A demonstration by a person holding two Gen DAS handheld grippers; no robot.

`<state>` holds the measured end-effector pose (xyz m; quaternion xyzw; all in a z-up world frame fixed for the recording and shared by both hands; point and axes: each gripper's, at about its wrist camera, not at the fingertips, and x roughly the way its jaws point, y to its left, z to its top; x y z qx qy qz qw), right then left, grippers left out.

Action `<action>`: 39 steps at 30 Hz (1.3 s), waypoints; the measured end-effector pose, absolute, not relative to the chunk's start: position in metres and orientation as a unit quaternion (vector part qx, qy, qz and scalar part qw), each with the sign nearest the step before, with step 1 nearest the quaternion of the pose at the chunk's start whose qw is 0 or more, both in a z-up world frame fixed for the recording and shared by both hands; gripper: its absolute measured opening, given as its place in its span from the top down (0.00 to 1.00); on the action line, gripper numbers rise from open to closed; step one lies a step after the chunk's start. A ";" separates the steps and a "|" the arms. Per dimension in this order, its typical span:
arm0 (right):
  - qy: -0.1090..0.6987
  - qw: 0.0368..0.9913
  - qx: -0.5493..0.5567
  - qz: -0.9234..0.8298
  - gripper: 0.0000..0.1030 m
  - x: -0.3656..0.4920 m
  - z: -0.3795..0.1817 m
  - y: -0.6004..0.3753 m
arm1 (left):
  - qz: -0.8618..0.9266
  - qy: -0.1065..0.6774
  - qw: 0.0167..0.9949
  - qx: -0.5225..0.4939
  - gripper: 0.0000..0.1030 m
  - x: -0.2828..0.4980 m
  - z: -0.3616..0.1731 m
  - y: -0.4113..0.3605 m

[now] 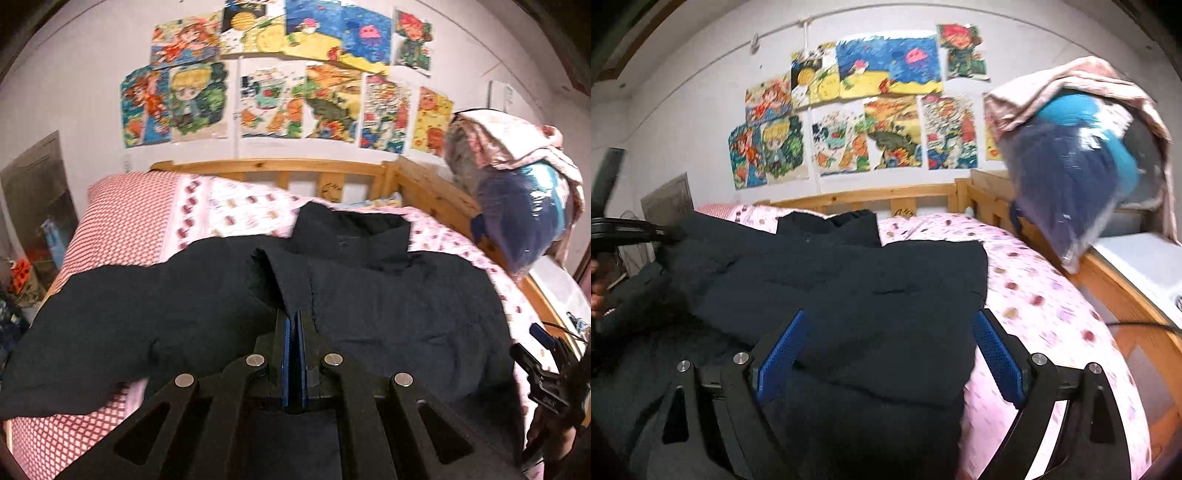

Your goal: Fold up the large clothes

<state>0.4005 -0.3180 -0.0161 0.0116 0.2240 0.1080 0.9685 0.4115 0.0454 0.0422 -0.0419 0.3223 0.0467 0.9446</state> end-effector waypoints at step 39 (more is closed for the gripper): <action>0.330 0.928 -0.049 0.164 0.09 0.428 0.023 -0.185 | 0.080 0.280 0.924 -0.246 0.07 0.282 0.013 0.192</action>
